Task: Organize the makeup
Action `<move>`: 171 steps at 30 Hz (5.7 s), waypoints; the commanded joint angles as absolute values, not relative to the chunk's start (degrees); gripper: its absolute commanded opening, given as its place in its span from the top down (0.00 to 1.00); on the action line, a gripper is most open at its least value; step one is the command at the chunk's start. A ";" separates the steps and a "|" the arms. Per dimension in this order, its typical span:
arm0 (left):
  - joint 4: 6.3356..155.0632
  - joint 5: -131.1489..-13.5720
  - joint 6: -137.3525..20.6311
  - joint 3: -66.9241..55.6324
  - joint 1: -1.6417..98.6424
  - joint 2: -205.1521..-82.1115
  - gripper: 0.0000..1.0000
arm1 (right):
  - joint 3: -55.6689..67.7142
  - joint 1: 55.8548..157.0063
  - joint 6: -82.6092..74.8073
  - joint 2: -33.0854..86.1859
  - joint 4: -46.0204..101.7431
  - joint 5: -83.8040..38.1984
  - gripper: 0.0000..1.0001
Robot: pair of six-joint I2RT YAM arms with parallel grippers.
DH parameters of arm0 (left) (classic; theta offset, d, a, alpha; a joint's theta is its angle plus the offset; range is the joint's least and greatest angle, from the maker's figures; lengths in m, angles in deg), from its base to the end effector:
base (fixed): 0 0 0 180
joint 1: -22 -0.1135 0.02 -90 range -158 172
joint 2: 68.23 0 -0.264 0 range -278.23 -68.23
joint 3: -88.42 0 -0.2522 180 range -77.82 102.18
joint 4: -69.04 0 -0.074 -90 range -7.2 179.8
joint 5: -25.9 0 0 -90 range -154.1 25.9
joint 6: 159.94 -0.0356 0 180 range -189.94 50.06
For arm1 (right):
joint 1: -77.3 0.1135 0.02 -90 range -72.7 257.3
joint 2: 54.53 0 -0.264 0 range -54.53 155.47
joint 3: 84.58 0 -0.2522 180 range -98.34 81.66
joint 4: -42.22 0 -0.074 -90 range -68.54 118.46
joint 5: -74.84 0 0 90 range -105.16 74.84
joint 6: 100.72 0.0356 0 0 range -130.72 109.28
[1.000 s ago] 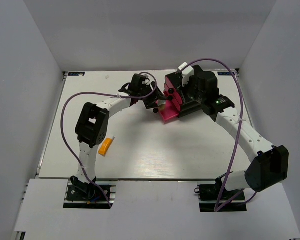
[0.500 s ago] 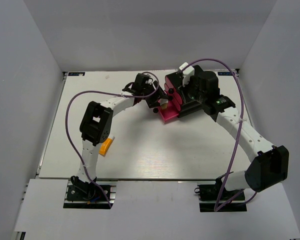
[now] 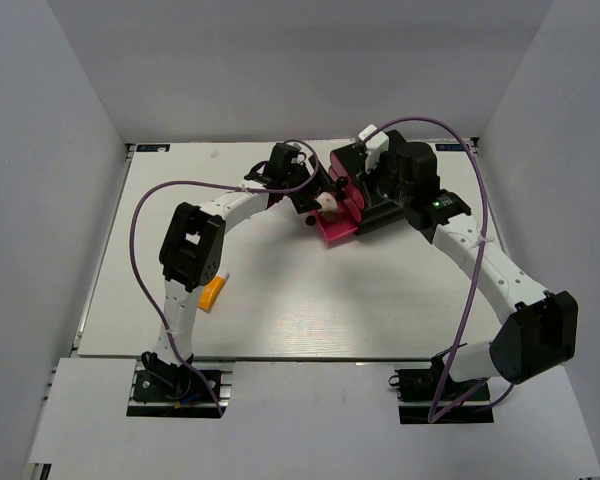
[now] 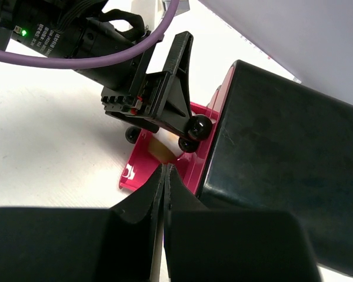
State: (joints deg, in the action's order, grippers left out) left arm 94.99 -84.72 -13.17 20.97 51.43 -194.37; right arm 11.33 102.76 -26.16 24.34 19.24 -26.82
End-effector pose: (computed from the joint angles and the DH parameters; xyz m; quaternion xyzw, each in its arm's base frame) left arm 0.4325 -0.2584 0.1991 -0.1362 0.8828 -0.4048 0.1956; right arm 0.2893 0.1457 0.3623 -0.3369 0.7320 0.1330 0.5770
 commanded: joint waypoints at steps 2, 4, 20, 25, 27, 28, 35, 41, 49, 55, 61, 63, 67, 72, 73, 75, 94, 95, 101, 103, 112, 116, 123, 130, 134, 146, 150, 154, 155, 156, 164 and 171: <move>95.02 -84.23 -13.60 23.43 51.62 -192.94 0.09 | 12.05 102.53 -25.92 22.37 20.46 -27.64 1.00; 95.11 -83.96 -13.86 23.43 51.62 -192.16 0.09 | 11.96 102.35 -25.92 22.37 20.46 -27.73 1.00; 101.60 -78.52 -24.22 -2.39 45.20 -161.87 0.57 | 10.73 102.70 -41.53 23.42 5.99 -57.68 0.50; 112.92 -70.44 -32.12 -8.29 42.93 -151.65 0.92 | 9.85 103.05 -54.56 26.76 -2.03 -70.34 0.30; 121.18 -67.89 -34.60 -8.30 42.92 -149.10 0.92 | 8.71 103.49 -58.07 29.21 -4.75 -72.19 0.29; 124.78 -65.01 -35.74 -7.42 42.92 -149.09 0.89 | 8.01 103.84 -58.78 30.19 -5.37 -72.46 0.30; 146.60 -57.51 -41.98 -5.12 42.92 -155.85 0.29 | 1.33 106.22 -59.41 38.19 -8.11 -72.82 0.36; 147.06 -54.44 -44.97 -6.97 42.92 -161.29 0.20 | 1.67 107.10 -59.14 38.20 -7.67 -71.94 0.34; 142.57 -50.65 -50.86 -8.30 42.92 -168.68 0.18 | 6.33 107.01 -59.06 35.39 -6.61 -70.18 0.27; 139.94 -51.52 -52.36 -7.50 42.92 -173.87 0.21 | 6.86 106.75 -58.70 34.24 -6.26 -68.69 0.27; 137.39 -53.99 -52.63 -8.46 41.78 -176.94 0.41 | 6.95 106.66 -58.62 34.06 -6.35 -68.25 0.27; 137.03 -54.34 -52.54 -9.08 41.78 -176.95 0.54 | 7.04 106.66 -58.53 33.98 -6.26 -68.33 0.28; 136.77 -55.13 -52.27 -9.96 41.25 -175.28 0.66 | 7.04 106.57 -58.09 34.06 -6.09 -68.42 0.28; 134.85 -61.88 -51.22 -6.37 41.25 -170.89 0.78 | 6.34 106.75 -57.83 33.89 -5.65 -67.02 0.31; 133.79 -63.90 -50.96 -5.75 41.25 -170.10 0.82 | 6.51 106.75 -56.78 33.63 -4.43 -65.19 0.36; 129.76 -72.51 -49.56 -3.82 42.30 -168.16 0.85 | 6.60 106.48 -53.00 32.84 0.23 -62.98 0.47; 81.59 -104.00 -13.70 9.34 45.20 -184.32 0.88 | 7.47 100.24 -36.91 27.30 18.96 -40.21 1.00; 81.49 -104.09 -13.26 11.03 45.81 -185.55 0.88 | 7.65 99.63 -36.82 27.21 18.96 -40.21 1.00; 82.45 -103.74 -10.70 20.70 46.96 -193.55 0.88 | 8.71 98.14 -36.38 26.24 19.05 -40.30 1.00; 85.52 -102.07 -10.88 21.85 46.96 -194.78 0.85 | 8.79 97.70 -36.12 26.07 19.05 -40.47 1.00; 92.82 -98.55 -12.81 23.34 46.96 -195.49 0.44 | 8.53 95.85 -34.71 26.15 20.37 -41.00 1.00; 93.87 -97.85 -12.46 23.96 46.96 -196.02 0.27 | 8.18 95.15 -34.45 26.33 20.55 -41.18 1.00; 94.06 -98.64 -12.81 27.12 46.96 -195.06 0.23 | 7.22 94.36 -33.57 25.89 20.72 -41.27 1.00; 94.32 -94.95 -16.85 22.48 44.24 -186.27 0.70 | 0.38 88.31 -19.78 30.70 21.17 -36.78 1.00; 92.21 -94.16 -17.82 12.91 43.62 -181.00 0.91 | -7.71 82.78 -13.71 37.21 16.60 -42.30 0.95; 86.23 -92.84 -16.85 -4.78 43.09 -176.68 0.39 | -25.21 72.91 -10.27 54.54 5.96 -54.44 0.30; 86.32 -92.75 -16.68 -3.64 43.62 -179.05 0.39 | -25.31 71.42 -12.11 57.17 4.99 -55.94 0.32; 87.63 -92.58 -17.12 -1.44 44.15 -181.95 0.40 | -24.61 70.89 -13.61 58.85 4.11 -57.08 0.34; 87.81 -92.66 -17.21 -0.65 44.15 -182.39 0.41 | -24.43 70.71 -13.88 59.63 4.02 -57.43 0.34; 88.42 -92.66 -17.38 -0.39 44.15 -182.83 0.45 | -24.34 70.71 -13.97 59.81 3.85 -58.05 0.36; 90.27 -92.84 -17.29 3.74 44.68 -189.15 0.55 | -23.37 70.36 -14.58 60.78 3.93 -59.81 0.46; 93.26 -92.57 -17.38 11.20 45.20 -195.31 0.53 | -23.02 70.45 -14.85 60.87 3.50 -60.51 0.50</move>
